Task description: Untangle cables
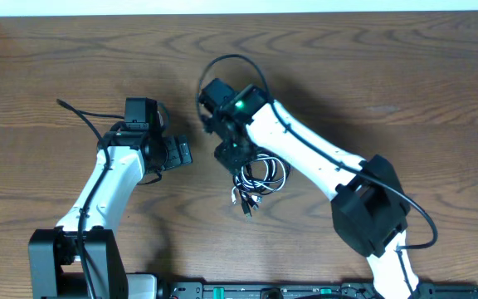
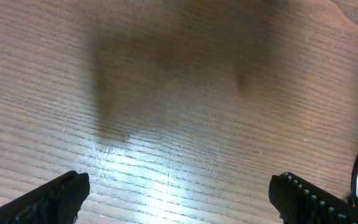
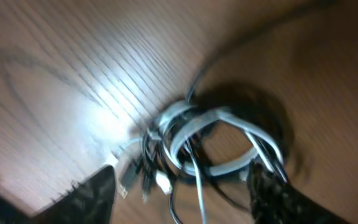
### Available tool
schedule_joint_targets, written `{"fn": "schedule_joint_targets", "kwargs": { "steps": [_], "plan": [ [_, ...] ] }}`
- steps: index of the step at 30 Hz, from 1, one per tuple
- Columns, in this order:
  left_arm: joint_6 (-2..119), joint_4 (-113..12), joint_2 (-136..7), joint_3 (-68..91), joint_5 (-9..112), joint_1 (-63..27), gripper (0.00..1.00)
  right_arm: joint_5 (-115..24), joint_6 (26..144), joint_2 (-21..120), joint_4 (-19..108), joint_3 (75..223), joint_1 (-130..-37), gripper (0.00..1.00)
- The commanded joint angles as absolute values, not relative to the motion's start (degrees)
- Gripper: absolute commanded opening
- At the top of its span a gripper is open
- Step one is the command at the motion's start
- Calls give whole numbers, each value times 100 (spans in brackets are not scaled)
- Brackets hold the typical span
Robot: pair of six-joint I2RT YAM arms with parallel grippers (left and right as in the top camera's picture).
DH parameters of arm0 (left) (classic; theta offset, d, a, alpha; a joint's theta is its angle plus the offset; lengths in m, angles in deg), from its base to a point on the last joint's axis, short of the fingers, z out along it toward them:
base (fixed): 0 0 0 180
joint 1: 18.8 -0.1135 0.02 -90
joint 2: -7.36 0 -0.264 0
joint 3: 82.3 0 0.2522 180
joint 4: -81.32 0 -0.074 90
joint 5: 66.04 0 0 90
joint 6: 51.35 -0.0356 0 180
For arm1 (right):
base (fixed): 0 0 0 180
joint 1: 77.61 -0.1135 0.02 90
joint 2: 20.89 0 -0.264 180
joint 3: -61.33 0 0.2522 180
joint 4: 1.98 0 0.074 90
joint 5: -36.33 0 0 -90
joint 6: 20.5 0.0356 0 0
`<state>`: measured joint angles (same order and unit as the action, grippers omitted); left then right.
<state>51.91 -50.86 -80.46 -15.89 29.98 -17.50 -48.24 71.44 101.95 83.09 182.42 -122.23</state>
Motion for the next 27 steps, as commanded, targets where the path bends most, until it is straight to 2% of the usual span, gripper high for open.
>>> {"fn": "schedule_joint_targets", "kwargs": {
  "steps": [1, 8, 16, 17, 19, 21, 24, 25, 27],
  "plan": [
    [5136, -5073, -8056, -1543, 2926, -1747, 98, -5139, 7985, 10125, 8630, 18204, -11873, 66],
    [5136, -5073, -8056, -1543, 2928, -1747, 98, -5180, 8774, 10125, 8862, 17560, -11366, 67],
    [5138, -5073, -8056, -1543, 2930, -1747, 98, -4520, 8770, 10125, 7813, 16552, -11340, 66],
    [5138, -5073, -8056, -1543, 2930, -1747, 98, -4488, 8770, 10125, 7695, 16471, -11351, 63],
    [5138, -5073, -8056, -1543, 2930, -1747, 98, -4597, 8768, 10125, 7551, 16358, -11355, 50],
    [5138, -5073, -8056, -1543, 2930, -1747, 98, -4881, 8768, 10125, 7437, 16266, -11355, 30],
    [5138, -5075, -8056, -1543, 2930, -1747, 98, -5139, 8508, 10125, 7131, 16189, -11355, 6],
    [5138, -5075, -8056, -1543, 2930, -1747, 98, -5132, 8326, 10125, 6934, 16152, -11364, 1],
    [5138, -5075, -8056, -1543, 2930, -1747, 98, -5095, 7922, 10125, 6469, 16093, -11410, 1]
  ]
}}
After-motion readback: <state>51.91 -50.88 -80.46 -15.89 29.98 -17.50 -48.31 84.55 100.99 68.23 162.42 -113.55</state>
